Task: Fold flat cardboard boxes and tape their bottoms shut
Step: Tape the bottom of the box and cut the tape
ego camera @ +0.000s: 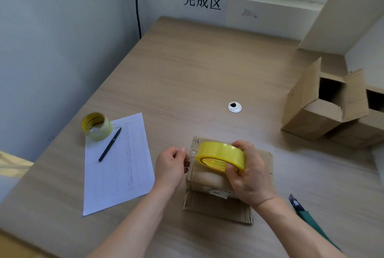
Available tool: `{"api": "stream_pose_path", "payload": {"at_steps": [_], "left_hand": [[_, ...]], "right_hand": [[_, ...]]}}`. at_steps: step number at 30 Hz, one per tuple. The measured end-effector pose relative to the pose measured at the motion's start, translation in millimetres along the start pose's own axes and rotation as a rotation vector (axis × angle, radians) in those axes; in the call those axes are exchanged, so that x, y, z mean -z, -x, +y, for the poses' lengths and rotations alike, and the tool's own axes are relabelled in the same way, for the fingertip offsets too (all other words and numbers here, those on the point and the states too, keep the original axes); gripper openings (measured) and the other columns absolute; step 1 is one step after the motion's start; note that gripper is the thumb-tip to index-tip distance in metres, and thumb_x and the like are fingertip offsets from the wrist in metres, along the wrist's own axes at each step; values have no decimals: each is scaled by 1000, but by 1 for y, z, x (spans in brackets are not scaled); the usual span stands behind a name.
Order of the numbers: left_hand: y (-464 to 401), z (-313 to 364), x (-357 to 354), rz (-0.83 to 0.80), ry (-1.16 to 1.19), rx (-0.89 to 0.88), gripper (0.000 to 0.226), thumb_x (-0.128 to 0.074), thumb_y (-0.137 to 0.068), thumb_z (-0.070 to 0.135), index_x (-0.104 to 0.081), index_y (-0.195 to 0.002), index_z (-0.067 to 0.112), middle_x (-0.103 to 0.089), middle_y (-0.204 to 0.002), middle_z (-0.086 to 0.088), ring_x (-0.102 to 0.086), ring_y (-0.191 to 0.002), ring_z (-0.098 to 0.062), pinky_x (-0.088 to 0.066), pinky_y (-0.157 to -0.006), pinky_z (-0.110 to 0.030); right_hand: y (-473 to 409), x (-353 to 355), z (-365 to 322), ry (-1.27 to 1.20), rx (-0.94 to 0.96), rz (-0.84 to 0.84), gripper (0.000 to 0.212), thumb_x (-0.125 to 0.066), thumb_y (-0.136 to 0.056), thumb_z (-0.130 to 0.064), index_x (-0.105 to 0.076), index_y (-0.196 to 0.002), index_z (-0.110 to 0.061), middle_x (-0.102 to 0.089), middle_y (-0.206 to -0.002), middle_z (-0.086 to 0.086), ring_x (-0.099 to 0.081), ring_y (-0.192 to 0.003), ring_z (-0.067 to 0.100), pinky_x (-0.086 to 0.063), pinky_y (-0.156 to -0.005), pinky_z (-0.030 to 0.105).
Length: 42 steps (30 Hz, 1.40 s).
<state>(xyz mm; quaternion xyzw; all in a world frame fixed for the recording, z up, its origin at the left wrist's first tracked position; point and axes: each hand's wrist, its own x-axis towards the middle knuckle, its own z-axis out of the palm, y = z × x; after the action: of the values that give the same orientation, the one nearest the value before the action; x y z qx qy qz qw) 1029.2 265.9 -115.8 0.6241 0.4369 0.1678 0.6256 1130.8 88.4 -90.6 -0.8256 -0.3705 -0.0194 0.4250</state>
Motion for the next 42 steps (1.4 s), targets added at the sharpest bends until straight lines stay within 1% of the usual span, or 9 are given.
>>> {"api": "stream_pose_path", "payload": {"at_steps": [6,8,11,15,20,24,27,33,42], "left_hand": [[3,-3,-17,-5,-20,99,34,-58,-96,21,-53,-63,14,-46,-55,6,-41,-60,-15,-32,-57,-30],[2,0,-17,-13,-33,169,13,-59,-95,25,-62,-100,13,-63,-82,2,-59,-81,-20,-50,-72,-35],[1,5,-18,83,-124,46,50,-64,-91,17,-49,-138,20,-62,-114,-3,-61,-97,-18,-49,-92,-37],[17,13,-36,61,110,-108,28,-52,-96,2,-70,-114,15,-71,-113,-4,-65,-104,-12,-50,-98,-32],[14,4,-33,12,66,-170,29,-49,-97,2,-71,-113,9,-70,-117,-4,-62,-108,-9,-47,-91,-18],[13,2,-31,-10,37,-192,32,-50,-100,7,-66,-117,28,-65,-114,17,-56,-103,18,-40,-90,-2],[12,0,-30,-17,34,-200,34,-50,-100,7,-63,-113,36,-62,-110,26,-54,-101,23,-38,-87,2],[11,-1,-30,-35,4,-208,34,-51,-100,11,-65,-112,40,-61,-108,33,-53,-103,23,-37,-85,3],[10,-2,-32,-36,-32,-199,32,-51,-100,13,-67,-115,36,-66,-111,23,-56,-103,18,-41,-89,-4]], "right_hand": [[-1,-2,-6,27,26,-34,49,-54,-73,-31,-43,-120,-26,-62,-106,1,-59,-90,23,-45,-79,30],[0,-1,-7,29,19,-34,49,-54,-72,-30,-43,-120,-26,-62,-106,1,-59,-90,22,-44,-79,27],[0,0,-9,35,0,-45,49,-54,-72,-31,-42,-120,-27,-62,-105,0,-57,-90,19,-42,-78,25],[0,1,-12,22,-74,-87,48,-60,-73,-24,-40,-115,-33,-60,-97,-2,-58,-85,24,-45,-74,33],[-10,6,-15,-136,-255,-162,23,-75,-79,-21,-56,-91,-20,-56,-74,-9,-52,-70,14,-40,-64,31],[-23,41,-20,-463,-448,-180,29,-79,-72,1,-56,-71,-16,-50,-63,-6,-45,-61,9,-37,-60,29],[-25,90,-14,-598,-420,-307,12,-68,-75,-19,-59,-69,-15,-51,-60,-2,-46,-59,12,-37,-56,27],[-15,151,20,534,-245,-371,34,-53,-82,-63,-60,-71,-31,-58,-61,-10,-52,-65,14,-41,-57,30],[5,126,52,596,-306,-326,34,-54,-80,-65,-63,-80,-32,-67,-79,-4,-60,-82,21,-41,-62,31]]}}
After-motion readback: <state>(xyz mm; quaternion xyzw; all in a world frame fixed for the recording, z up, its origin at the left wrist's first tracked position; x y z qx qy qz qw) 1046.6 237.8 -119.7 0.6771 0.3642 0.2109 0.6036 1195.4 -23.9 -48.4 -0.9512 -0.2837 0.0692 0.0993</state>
